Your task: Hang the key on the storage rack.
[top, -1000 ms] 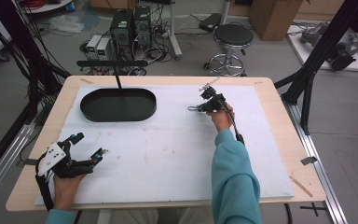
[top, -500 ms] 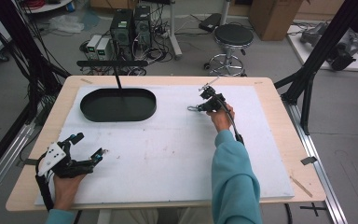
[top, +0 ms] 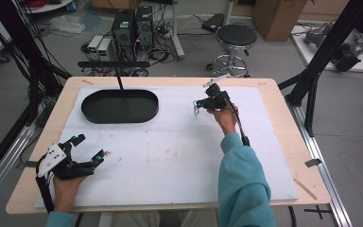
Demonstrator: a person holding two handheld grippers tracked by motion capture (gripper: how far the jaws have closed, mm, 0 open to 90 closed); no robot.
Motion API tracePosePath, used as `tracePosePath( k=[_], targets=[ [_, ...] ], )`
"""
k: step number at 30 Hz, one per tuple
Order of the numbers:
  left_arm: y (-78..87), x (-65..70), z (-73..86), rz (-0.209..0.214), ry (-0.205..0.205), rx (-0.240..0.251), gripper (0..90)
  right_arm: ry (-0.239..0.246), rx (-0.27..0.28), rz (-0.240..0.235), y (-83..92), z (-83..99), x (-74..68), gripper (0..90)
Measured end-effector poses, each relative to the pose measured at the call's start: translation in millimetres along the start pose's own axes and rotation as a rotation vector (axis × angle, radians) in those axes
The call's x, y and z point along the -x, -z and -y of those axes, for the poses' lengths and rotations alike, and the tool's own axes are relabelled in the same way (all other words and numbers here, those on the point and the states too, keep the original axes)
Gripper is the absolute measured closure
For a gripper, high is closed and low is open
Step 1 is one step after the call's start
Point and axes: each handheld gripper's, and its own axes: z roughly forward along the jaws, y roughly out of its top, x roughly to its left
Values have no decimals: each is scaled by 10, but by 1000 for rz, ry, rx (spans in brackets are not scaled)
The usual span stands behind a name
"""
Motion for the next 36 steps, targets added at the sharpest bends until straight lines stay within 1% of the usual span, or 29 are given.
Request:
tracePosePath(
  k=[2, 4, 6, 7, 8, 9, 11, 13, 15, 16, 18, 19, 20, 21, 22, 23, 24, 26, 27, 28, 30, 31, 32, 33, 34, 35, 36],
  targets=[
    [-6, -12, -8, 9, -6, -2, 43, -1, 30, -29, 46, -6, -33, 892],
    [-14, -25, -34, 20, 7, -2, 43, 20, 59, -49, 100, -16, -81, 892],
    [-36, -42, -94, 25, 19, -22, 43, 43, 87, -61, 158, -26, -140, 893],
    [-51, -51, -132, 34, 30, -36, 43, 44, 97, -71, 190, -32, -166, 893],
    [-69, -64, -174, 42, 30, -48, 43, 45, 107, -82, 219, -40, -191, 893],
    [-88, -74, -213, 53, 32, -49, 43, 57, 122, -96, 246, -52, -214, 892],
    [-137, -99, -292, 86, 37, -51, 43, 86, 144, -112, 309, -84, -284, 892],
    [-187, -116, -374, 111, 51, -52, 43, 109, 172, -142, 375, -117, -362, 892],
    [-240, -128, -464, 147, 54, -60, 43, 122, 198, -173, 438, -144, -439, 892],
    [-275, -128, -510, 173, 62, -67, 43, 130, 208, -190, 465, -155, -476, 892],
    [-350, -127, -603, 249, 82, -96, 44, 155, 229, -207, 512, -172, -544, 892],
    [-391, -117, -646, 275, 79, -111, 44, 169, 236, -210, 533, -176, -576, 892],
    [-441, -101, -700, 315, 68, -132, 44, 171, 241, -215, 554, -173, -607, 892],
    [-469, -89, -733, 336, 58, -144, 44, 180, 255, -230, 572, -167, -636, 892],
    [-495, -70, -764, 350, 51, -148, 44, 182, 260, -237, 585, -160, -656, 892],
    [-537, -40, -817, 371, 35, -157, 44, 188, 267, -240, 596, -155, -675, 892],
    [-573, -18, -860, 393, 22, -166, 44, 199, 277, -253, 612, -141, -708, 892],
    [-643, 31, -935, 424, -4, -181, 43, 201, 292, -276, 635, -113, -757, 892],
    [-706, 76, -1001, 451, -31, -202, 43, 202, 296, -288, 647, -101, -780, 892],
    [-736, 95, -1026, 464, -37, -207, 44, 204, 306, -307, 670, -84, -820, 892],
    [-806, 142, -1088, 498, -52, -218, 44, 213, 335, -332, 689, -73, -845, 892],
    [-851, 170, -1123, 512, -57, -225, 44, 213, 343, -347, 700, -68, -860, 892],
    [-877, 184, -1145, 518, -64, -229, 43, 222, 340, -351, 723, -62, -887, 892],
    [-910, 201, -1174, 513, -79, -235, 43, 230, 345, -348, 733, -60, -897, 892],
    [-944, 216, -1201, 511, -82, -241, 44, 231, 351, -355, 744, -57, -909, 892],
    [-970, 224, -1220, 520, -79, -245, 44, 231, 350, -368, 759, -54, -921, 892],
    [-1005, 235, -1242, 528, -81, -246, 44, 236, 351, -371, 767, -54, -930, 892]
  ],
)
